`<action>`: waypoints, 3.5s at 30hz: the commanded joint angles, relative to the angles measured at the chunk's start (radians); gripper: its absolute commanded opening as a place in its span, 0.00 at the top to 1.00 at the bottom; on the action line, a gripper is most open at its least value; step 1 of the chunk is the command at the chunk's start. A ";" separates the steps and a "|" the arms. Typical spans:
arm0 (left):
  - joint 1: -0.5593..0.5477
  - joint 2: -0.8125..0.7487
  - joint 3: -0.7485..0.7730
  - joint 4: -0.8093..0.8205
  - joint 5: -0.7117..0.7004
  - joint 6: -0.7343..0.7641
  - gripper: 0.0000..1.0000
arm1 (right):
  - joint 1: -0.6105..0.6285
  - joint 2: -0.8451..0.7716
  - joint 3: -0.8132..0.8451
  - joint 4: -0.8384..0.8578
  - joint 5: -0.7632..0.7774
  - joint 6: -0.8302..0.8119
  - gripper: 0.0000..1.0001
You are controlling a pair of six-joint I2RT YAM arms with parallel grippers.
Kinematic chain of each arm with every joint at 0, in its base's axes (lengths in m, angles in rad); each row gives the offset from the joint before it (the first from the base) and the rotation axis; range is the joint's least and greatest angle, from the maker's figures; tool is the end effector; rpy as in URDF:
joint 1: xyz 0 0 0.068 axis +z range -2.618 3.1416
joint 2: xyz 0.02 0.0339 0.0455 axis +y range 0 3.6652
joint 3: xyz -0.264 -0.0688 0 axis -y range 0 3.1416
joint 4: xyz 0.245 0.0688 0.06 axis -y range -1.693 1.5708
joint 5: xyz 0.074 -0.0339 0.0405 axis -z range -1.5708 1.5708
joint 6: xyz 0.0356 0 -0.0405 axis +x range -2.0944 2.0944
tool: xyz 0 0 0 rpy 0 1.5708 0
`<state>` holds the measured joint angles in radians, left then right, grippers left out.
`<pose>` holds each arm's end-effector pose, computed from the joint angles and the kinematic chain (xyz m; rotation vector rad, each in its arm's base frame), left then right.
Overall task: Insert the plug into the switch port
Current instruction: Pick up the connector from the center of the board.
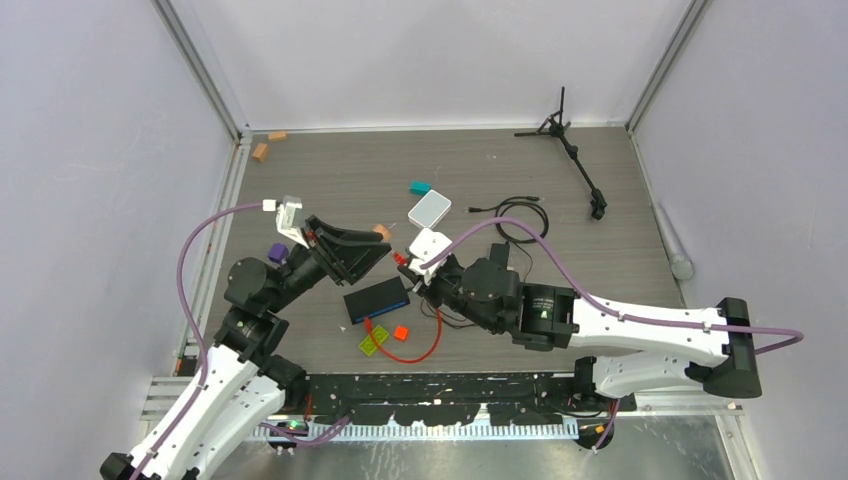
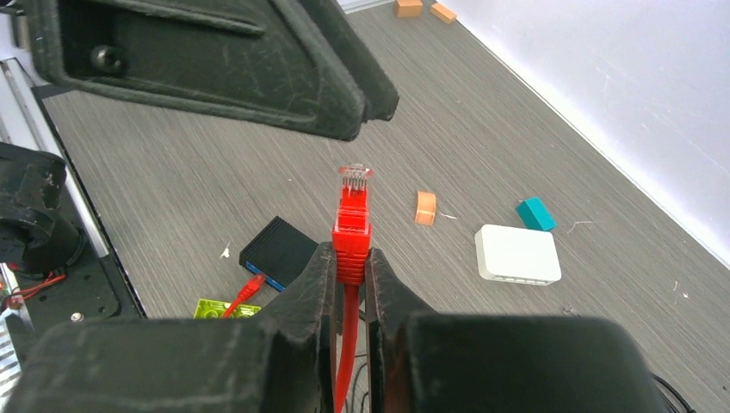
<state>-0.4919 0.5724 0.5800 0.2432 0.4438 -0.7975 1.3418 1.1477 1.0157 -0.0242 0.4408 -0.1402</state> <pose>0.1210 -0.0822 0.3447 0.1925 1.4713 -1.3602 0.0755 0.2568 0.3649 -0.9114 1.4806 0.5096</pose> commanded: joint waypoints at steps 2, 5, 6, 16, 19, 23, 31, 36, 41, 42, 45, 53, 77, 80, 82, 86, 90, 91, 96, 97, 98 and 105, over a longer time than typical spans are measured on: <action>-0.002 0.014 0.005 0.087 0.080 -0.028 0.52 | 0.004 0.027 0.072 0.064 0.055 0.007 1.00; -0.002 0.009 -0.009 0.087 0.084 -0.032 0.52 | 0.005 0.041 0.086 0.064 0.054 0.005 0.99; -0.002 0.009 -0.013 0.087 0.085 -0.032 0.52 | 0.005 0.043 0.090 0.065 0.050 0.004 1.00; -0.002 0.020 -0.024 0.076 0.105 -0.032 0.71 | 0.005 0.041 0.100 0.065 0.037 0.007 0.99; -0.002 0.024 -0.023 0.076 0.111 -0.037 0.71 | 0.004 0.044 0.104 0.053 0.028 0.011 0.99; -0.002 0.024 -0.022 0.076 0.114 -0.046 0.72 | 0.005 0.046 0.101 0.051 0.008 0.022 0.99; -0.002 0.029 -0.026 0.087 0.124 -0.062 0.85 | 0.005 0.050 0.110 0.037 -0.004 0.027 1.00; -0.003 0.036 -0.060 0.178 0.135 -0.070 1.00 | 0.005 0.034 0.107 0.030 -0.011 0.042 0.91; -0.003 0.019 -0.120 0.310 0.172 -0.028 1.00 | -0.004 -0.012 0.124 -0.121 -0.100 0.102 0.50; -0.002 0.018 -0.132 0.345 0.192 -0.019 1.00 | -0.015 -0.028 0.124 -0.153 -0.134 0.114 0.47; -0.002 0.025 -0.151 0.441 0.290 0.010 1.00 | -0.094 -0.102 0.105 -0.217 -0.305 0.174 0.41; -0.004 0.092 -0.156 0.737 0.506 -0.073 1.00 | -0.465 -0.201 -0.008 -0.044 -1.141 0.460 0.42; -0.014 0.151 -0.114 0.885 0.536 -0.112 1.00 | -0.471 0.045 -0.134 0.668 -1.427 0.888 0.54; -0.014 0.152 -0.114 0.893 0.528 -0.112 1.00 | -0.471 0.046 -0.142 0.669 -1.432 0.888 0.60; -0.014 0.154 -0.114 0.901 0.521 -0.112 1.00 | -0.470 0.050 -0.145 0.668 -1.435 0.884 0.62; -0.014 0.159 -0.109 0.904 0.519 -0.115 1.00 | -0.471 0.055 -0.146 0.668 -1.436 0.886 0.75; -0.014 0.149 -0.118 0.890 0.495 -0.111 0.92 | -0.471 0.051 -0.141 0.622 -1.427 0.845 0.99; -0.014 0.142 -0.122 0.853 0.472 -0.098 0.83 | -0.471 0.041 -0.130 0.539 -1.402 0.785 0.99; -0.014 0.057 -0.107 0.550 0.300 0.015 0.33 | -0.442 -0.050 -0.025 0.047 -1.072 0.410 0.99; -0.014 0.037 -0.106 0.508 0.270 0.035 0.29 | -0.427 -0.068 -0.017 -0.013 -0.989 0.367 0.99; -0.014 0.016 -0.106 0.473 0.243 0.054 0.27 | -0.407 -0.086 -0.019 -0.032 -0.902 0.333 0.99; -0.014 -0.059 -0.106 0.310 0.112 0.086 0.24 | -0.186 -0.172 -0.090 0.120 -0.384 0.214 1.00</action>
<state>-0.5056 0.5331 0.4332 0.6682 0.6697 -0.7525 1.0542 1.0149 0.9314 0.0284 -0.3145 0.2150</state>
